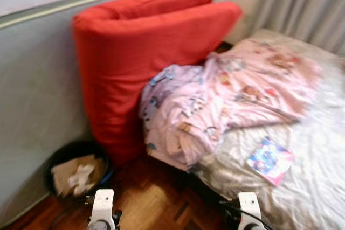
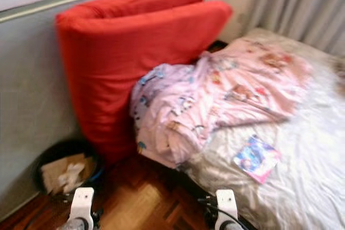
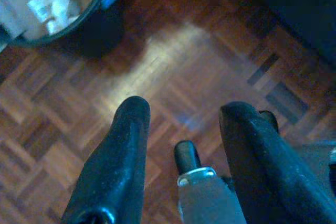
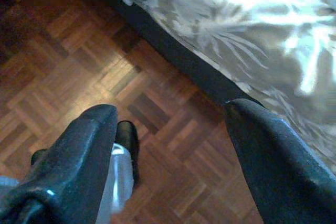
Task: Clean up the room
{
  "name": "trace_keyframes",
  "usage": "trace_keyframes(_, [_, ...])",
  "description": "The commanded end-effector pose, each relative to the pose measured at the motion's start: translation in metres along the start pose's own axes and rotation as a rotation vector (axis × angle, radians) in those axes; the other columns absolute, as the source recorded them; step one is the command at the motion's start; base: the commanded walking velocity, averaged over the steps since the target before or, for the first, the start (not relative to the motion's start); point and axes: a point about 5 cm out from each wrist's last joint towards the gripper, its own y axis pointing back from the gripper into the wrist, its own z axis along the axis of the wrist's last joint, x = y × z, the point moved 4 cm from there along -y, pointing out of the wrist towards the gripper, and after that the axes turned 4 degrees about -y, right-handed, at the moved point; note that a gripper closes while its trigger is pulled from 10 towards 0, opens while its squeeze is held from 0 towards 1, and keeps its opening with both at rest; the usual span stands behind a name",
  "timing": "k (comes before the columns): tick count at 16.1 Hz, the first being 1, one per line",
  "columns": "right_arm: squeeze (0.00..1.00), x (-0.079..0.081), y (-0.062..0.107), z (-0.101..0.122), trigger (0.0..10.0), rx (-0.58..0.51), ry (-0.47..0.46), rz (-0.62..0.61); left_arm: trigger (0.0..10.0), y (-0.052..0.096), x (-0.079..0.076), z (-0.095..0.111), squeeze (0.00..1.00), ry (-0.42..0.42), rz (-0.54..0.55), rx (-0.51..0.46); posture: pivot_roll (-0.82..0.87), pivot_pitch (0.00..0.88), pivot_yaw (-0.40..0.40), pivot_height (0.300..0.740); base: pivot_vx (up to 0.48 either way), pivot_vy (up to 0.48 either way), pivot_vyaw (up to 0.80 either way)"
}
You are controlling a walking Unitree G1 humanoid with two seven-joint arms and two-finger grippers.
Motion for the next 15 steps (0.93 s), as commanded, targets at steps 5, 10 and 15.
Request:
trace_keyframes(5, [0.00,-0.0006,0.0004,-0.0016,10.0,0.003,0.003,-0.001,10.0,0.0003,-0.0025,-0.0025,0.00,-0.001,-0.003,0.008,-0.12,0.022,-0.055,0.740,0.000,0.000,-0.71])
trace_keyframes(10, [0.00,0.0002,0.0004,-0.0020,10.0,0.004,0.003,0.001,10.0,0.0000,-0.0010,-0.0003,0.00,-0.001,0.002,0.001,-0.11,0.027,-0.054,0.740,0.000,0.000,-0.71])
trace_keyframes(15, [0.00,-0.0012,0.0002,-0.0005,10.0,-0.004,-0.004,-0.020,10.0,-0.0005,-0.0008,0.0022,0.00,-0.003,0.003,-0.004,-0.11,0.051,-0.052,0.740,0.000,0.000,-0.71])
